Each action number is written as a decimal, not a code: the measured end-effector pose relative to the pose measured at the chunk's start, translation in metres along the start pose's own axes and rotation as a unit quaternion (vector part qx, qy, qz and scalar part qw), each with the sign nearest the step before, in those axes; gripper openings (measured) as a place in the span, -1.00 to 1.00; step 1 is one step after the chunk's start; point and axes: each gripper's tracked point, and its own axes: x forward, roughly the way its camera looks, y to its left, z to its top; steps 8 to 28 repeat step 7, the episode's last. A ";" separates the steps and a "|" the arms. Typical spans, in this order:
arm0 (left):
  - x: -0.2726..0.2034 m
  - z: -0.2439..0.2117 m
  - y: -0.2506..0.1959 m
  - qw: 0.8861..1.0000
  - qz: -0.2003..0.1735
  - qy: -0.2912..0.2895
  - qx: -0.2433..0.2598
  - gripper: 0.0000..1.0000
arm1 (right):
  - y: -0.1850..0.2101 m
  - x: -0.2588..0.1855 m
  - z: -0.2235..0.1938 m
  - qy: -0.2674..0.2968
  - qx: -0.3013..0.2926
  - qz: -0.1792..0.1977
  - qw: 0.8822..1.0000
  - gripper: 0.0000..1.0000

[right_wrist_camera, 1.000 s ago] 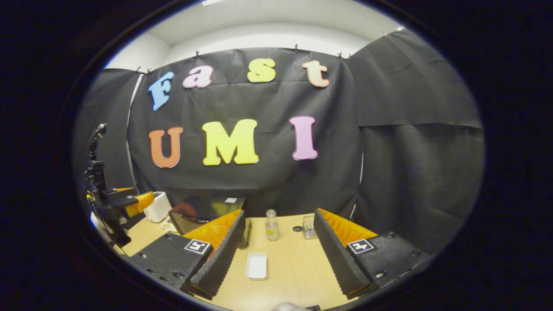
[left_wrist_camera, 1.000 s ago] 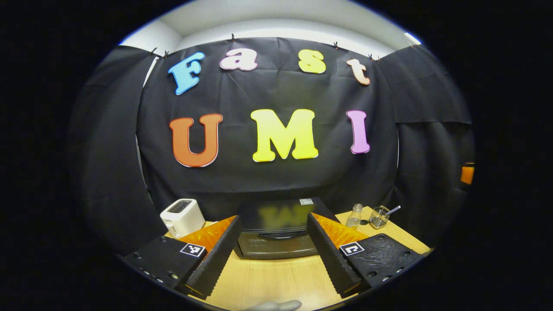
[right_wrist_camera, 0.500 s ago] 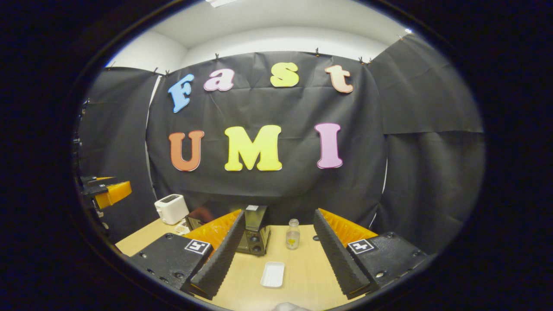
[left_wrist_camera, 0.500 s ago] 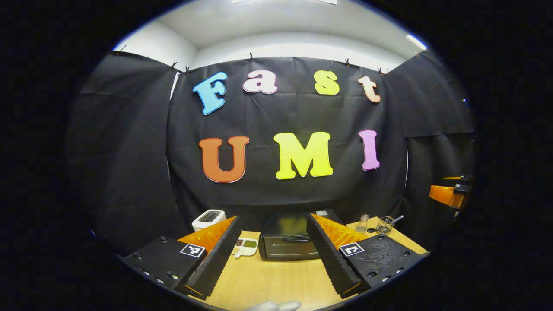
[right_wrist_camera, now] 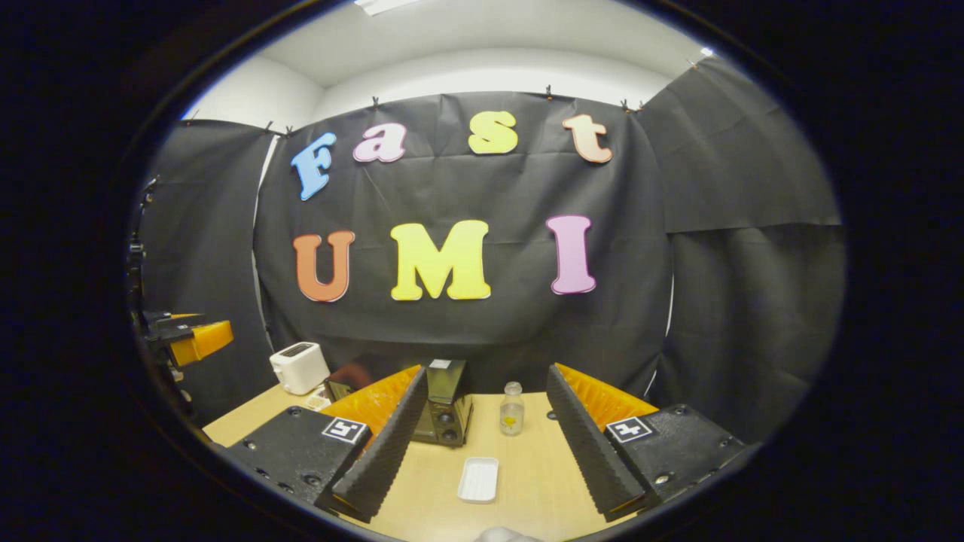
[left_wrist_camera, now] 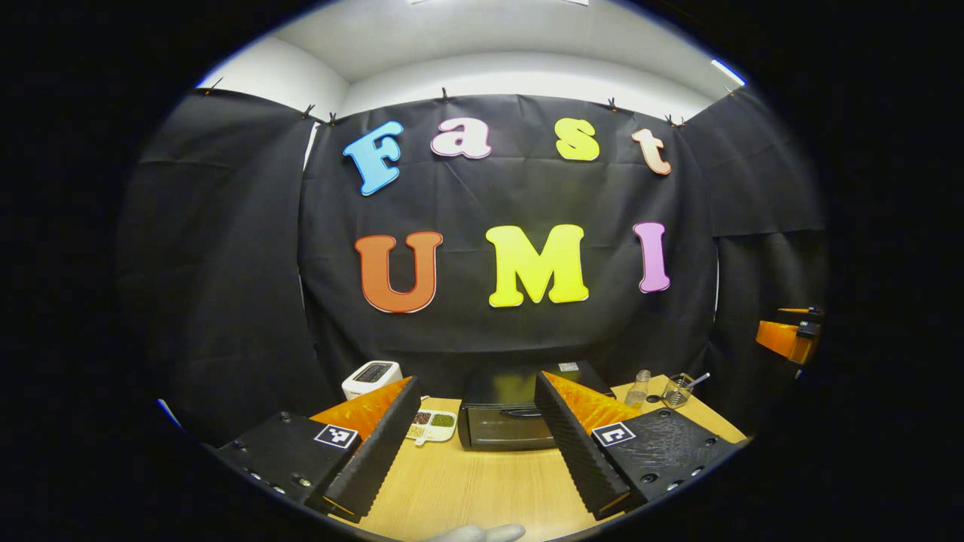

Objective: Open the electric oven with the left hand, put the food in, and close the electric oven.

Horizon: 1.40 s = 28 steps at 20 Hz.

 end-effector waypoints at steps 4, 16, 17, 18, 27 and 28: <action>0.002 0.000 -0.014 1.000 -0.015 0.001 -0.003 0.94 | -0.010 -0.003 -0.002 0.004 -0.004 -0.011 1.000 0.93; 0.004 0.003 -0.022 1.000 -0.025 -0.005 -0.003 0.94 | -0.019 -0.003 -0.003 0.004 -0.002 -0.024 1.000 0.93; 0.004 0.003 -0.022 1.000 -0.025 -0.005 -0.003 0.94 | -0.019 -0.003 -0.003 0.004 -0.002 -0.024 1.000 0.93; 0.004 0.003 -0.022 1.000 -0.025 -0.005 -0.003 0.94 | -0.019 -0.003 -0.003 0.004 -0.002 -0.024 1.000 0.93; 0.004 0.003 -0.022 1.000 -0.025 -0.005 -0.003 0.94 | -0.019 -0.003 -0.003 0.004 -0.002 -0.024 1.000 0.93; 0.004 0.003 -0.022 1.000 -0.025 -0.005 -0.003 0.94 | -0.019 -0.003 -0.003 0.004 -0.002 -0.024 1.000 0.93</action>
